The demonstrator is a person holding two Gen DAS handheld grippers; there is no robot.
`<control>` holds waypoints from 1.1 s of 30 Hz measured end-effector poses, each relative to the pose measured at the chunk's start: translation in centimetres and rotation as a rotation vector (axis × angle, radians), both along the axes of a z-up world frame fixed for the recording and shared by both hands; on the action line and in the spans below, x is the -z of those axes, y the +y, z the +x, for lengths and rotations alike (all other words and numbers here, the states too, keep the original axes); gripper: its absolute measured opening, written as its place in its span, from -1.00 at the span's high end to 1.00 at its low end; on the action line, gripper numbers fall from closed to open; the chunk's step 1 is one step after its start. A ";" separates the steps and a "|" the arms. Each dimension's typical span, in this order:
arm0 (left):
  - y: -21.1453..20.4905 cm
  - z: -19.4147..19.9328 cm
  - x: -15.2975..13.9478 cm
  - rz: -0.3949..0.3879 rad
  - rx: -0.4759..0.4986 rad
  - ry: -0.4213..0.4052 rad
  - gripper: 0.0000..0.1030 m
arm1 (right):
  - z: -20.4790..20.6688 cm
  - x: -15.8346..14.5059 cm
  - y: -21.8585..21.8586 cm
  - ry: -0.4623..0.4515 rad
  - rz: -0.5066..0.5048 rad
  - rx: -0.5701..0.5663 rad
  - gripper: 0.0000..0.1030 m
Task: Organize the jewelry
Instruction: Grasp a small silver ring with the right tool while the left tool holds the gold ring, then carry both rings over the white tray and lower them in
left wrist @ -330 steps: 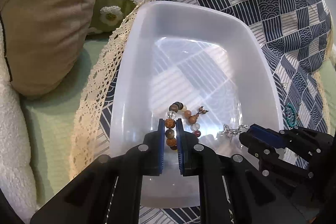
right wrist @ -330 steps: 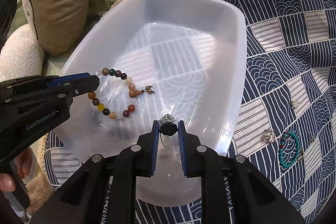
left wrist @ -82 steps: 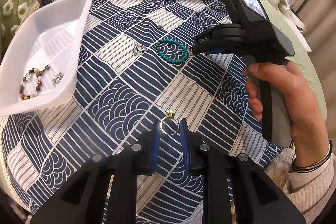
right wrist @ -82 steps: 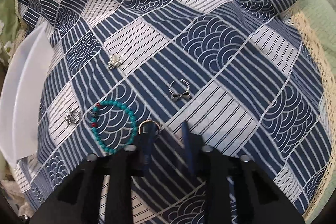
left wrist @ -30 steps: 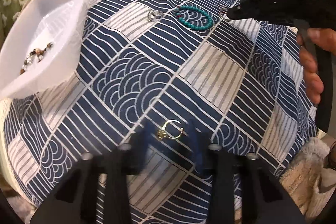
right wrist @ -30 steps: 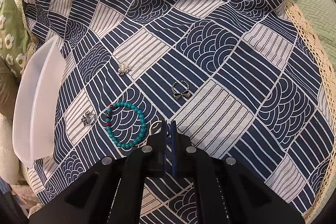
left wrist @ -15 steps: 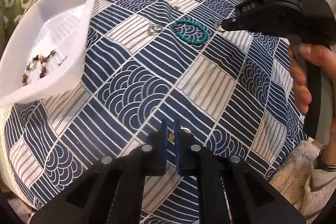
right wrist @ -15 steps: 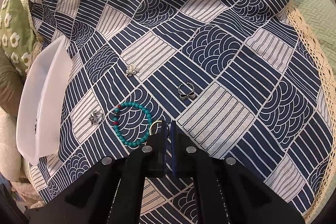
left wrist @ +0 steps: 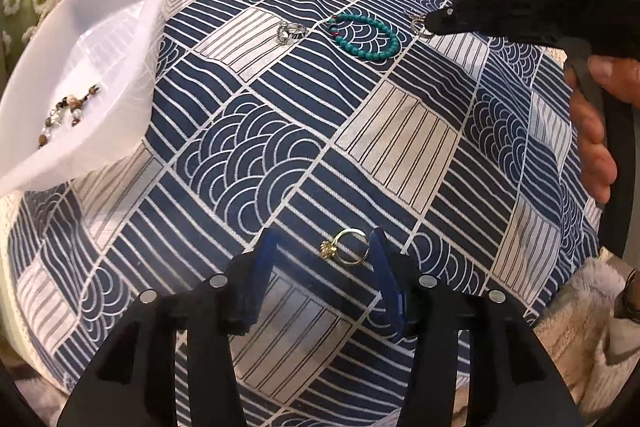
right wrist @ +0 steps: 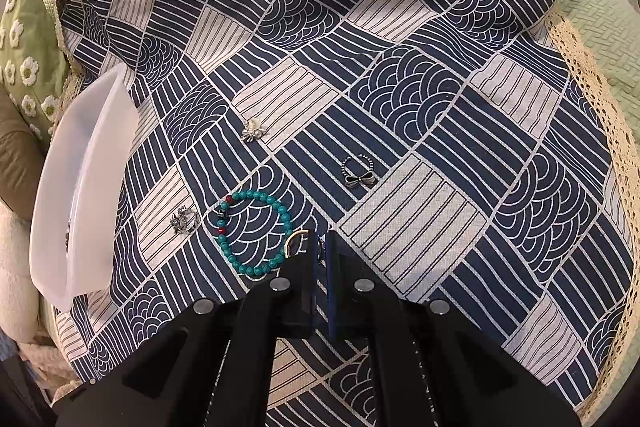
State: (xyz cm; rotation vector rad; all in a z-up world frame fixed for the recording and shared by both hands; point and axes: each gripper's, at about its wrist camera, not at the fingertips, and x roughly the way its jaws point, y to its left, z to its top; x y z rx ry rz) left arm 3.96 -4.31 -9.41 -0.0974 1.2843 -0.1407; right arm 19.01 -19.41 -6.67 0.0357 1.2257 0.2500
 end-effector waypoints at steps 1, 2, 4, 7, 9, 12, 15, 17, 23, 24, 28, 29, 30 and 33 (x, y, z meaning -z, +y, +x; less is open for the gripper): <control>0.0 0.0 0.2 -0.005 -0.002 0.007 0.24 | 0.0 0.0 0.0 0.000 -0.001 0.001 0.90; -0.2 0.1 0.3 -0.001 -0.003 0.009 0.28 | 0.0 0.0 0.0 0.000 -0.001 0.000 0.90; -0.4 0.2 0.3 0.022 0.003 0.000 0.55 | 0.0 0.1 0.0 0.002 0.001 0.002 0.90; -0.5 0.2 0.3 0.003 -0.005 0.003 0.55 | 0.0 0.0 -0.1 0.001 0.003 0.004 0.90; -0.3 0.1 0.2 -0.007 -0.007 0.002 0.56 | 0.0 0.0 -0.1 0.002 0.003 0.003 0.90; -0.5 0.1 0.0 -0.017 -0.007 -0.001 0.56 | -0.1 0.0 0.0 0.003 0.003 0.003 0.90; 0.4 -0.1 -0.2 -0.033 -0.008 -0.006 0.56 | 0.0 -0.1 0.0 0.002 0.003 0.003 0.90; 0.5 -0.1 -0.4 -0.039 -0.011 -0.012 0.56 | 0.0 -0.1 0.0 0.003 0.003 0.006 0.90; 1.1 -0.5 -1.3 -0.064 -0.005 -0.029 0.56 | -0.1 -0.2 0.0 0.000 0.008 0.006 0.90; 1.1 -0.5 -1.4 -0.067 -0.003 -0.033 0.56 | -0.1 -0.3 0.0 -0.001 0.010 0.004 0.90; 1.6 -0.8 -3.0 -0.093 -0.005 -0.066 0.56 | -0.7 -1.3 0.3 -0.019 0.023 -0.008 0.90; 1.9 -0.9 -3.6 -0.101 -0.012 -0.079 0.56 | -0.9 -1.8 0.6 -0.028 0.026 -0.017 0.90; 2.5 -1.1 -4.6 -0.107 -0.018 -0.103 0.56 | -1.3 -2.6 1.0 -0.045 0.030 -0.034 0.90; 4.6 -1.0 -7.3 -0.121 -0.055 -0.161 0.56 | -2.6 -5.3 2.8 -0.103 0.050 -0.084 0.90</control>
